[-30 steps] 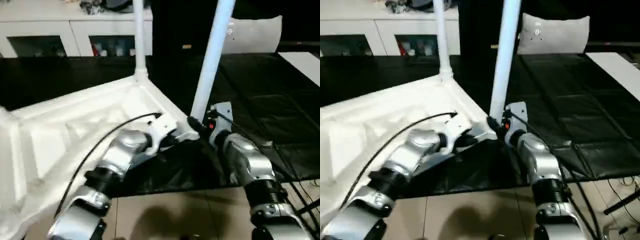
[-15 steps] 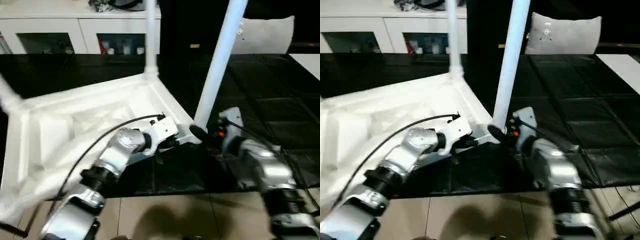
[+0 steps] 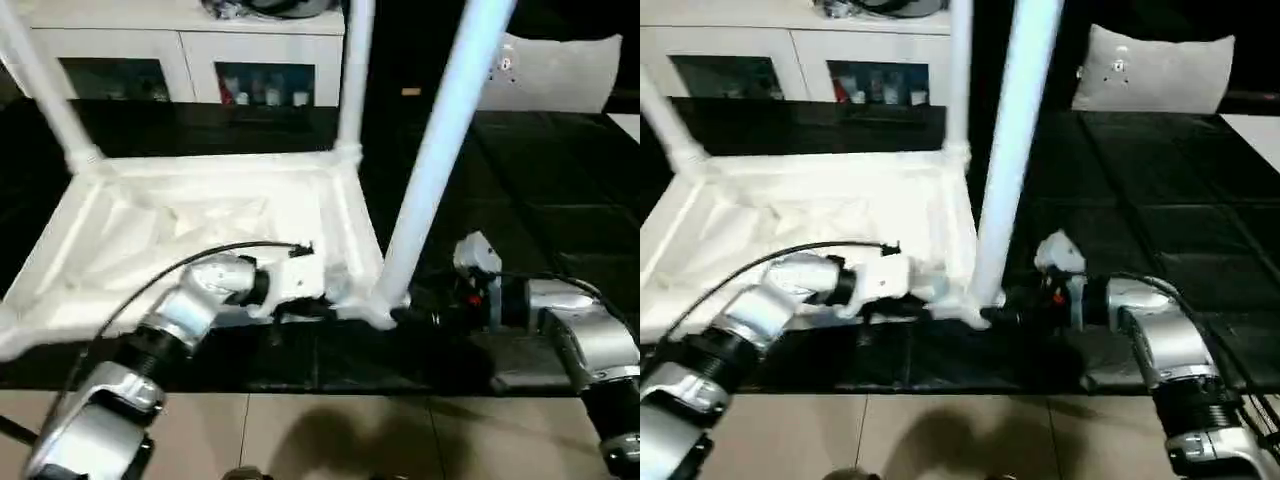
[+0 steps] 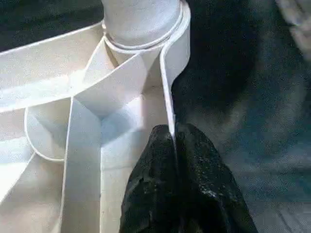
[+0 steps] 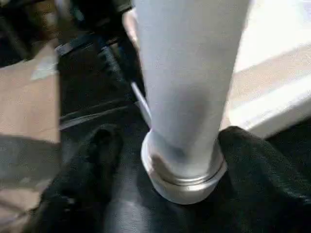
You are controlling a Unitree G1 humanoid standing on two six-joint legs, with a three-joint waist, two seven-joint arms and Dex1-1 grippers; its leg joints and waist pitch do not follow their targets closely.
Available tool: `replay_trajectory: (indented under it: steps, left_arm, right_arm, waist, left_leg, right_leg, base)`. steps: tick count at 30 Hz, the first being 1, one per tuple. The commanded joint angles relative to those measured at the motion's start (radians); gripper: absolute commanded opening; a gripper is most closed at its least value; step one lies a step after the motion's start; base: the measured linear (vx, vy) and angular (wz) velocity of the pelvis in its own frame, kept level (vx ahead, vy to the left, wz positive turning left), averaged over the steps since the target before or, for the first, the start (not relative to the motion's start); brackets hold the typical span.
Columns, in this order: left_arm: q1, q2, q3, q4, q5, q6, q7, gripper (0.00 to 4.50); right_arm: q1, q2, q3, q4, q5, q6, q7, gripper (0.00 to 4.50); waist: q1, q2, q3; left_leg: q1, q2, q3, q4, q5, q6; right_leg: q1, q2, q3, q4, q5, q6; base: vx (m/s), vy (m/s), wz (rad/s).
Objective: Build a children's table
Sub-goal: Rotate leg to tighten
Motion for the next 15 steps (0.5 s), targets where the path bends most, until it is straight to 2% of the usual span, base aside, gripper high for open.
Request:
replay_trajectory:
  steps: [1,5,7,8,11,15]
  left_arm:
    - [0.014,0.019,-0.092,0.009,0.045,-0.042,-0.103,0.00]
    - [0.007,0.021,-0.095,0.013,0.036,-0.061,-0.138,0.00]
    - [-0.004,0.021,-0.099,0.024,0.029,-0.079,-0.161,0.00]
    - [-0.004,0.021,-0.099,0.025,0.028,-0.080,-0.162,0.00]
    - [-0.010,0.020,-0.100,0.032,0.025,-0.089,-0.171,0.00]
    - [-0.007,0.017,-0.094,0.038,0.019,-0.096,-0.183,0.00]
  right_arm:
    - [-0.011,-0.014,0.018,-0.007,0.011,-0.013,0.059,3.14]
    - [-0.013,-0.017,0.036,-0.019,0.028,0.005,0.109,3.00]
    - [-0.012,-0.020,0.058,-0.026,0.040,0.013,0.161,2.86]
    - [-0.012,-0.021,0.059,-0.026,0.040,0.013,0.162,2.61]
    - [-0.011,-0.019,0.071,-0.017,0.039,0.003,0.182,2.49]
    - [-0.012,-0.008,0.074,0.003,0.042,-0.005,0.201,2.06]
  waist:
    - [0.002,-0.005,-0.062]
    - [0.010,-0.005,-0.061]
    - [0.013,-0.007,-0.062]
    - [0.014,-0.006,-0.062]
    - [0.017,-0.007,-0.063]
    - [0.022,-0.007,-0.064]
  left_leg:
    - [0.008,0.060,-0.011,-0.069,-0.255,0.058]
    - [0.015,0.061,-0.011,-0.072,-0.288,0.043]
    - [0.014,0.061,-0.011,-0.072,-0.278,0.043]
    - [0.014,0.061,-0.011,-0.072,-0.278,0.044]
    - [0.014,0.061,-0.010,-0.071,-0.267,0.043]
    - [0.014,0.060,-0.010,-0.070,-0.262,0.041]
  right_leg:
    - [0.051,-0.069,0.051,-0.072,-0.359,-0.178]
    - [0.051,-0.070,0.053,-0.070,-0.368,-0.186]
    - [0.054,-0.070,0.054,-0.069,-0.363,-0.184]
    - [0.053,-0.070,0.054,-0.070,-0.364,-0.184]
    - [0.054,-0.072,0.054,-0.069,-0.365,-0.182]
    - [0.054,-0.072,0.053,-0.068,-0.360,-0.182]
  base:
    - [0.000,0.000,0.00]
    - [0.000,0.000,0.00]
    - [0.000,0.000,0.00]
    - [0.000,0.000,0.00]
    - [0.000,0.000,0.00]
    - [0.000,0.000,0.00]
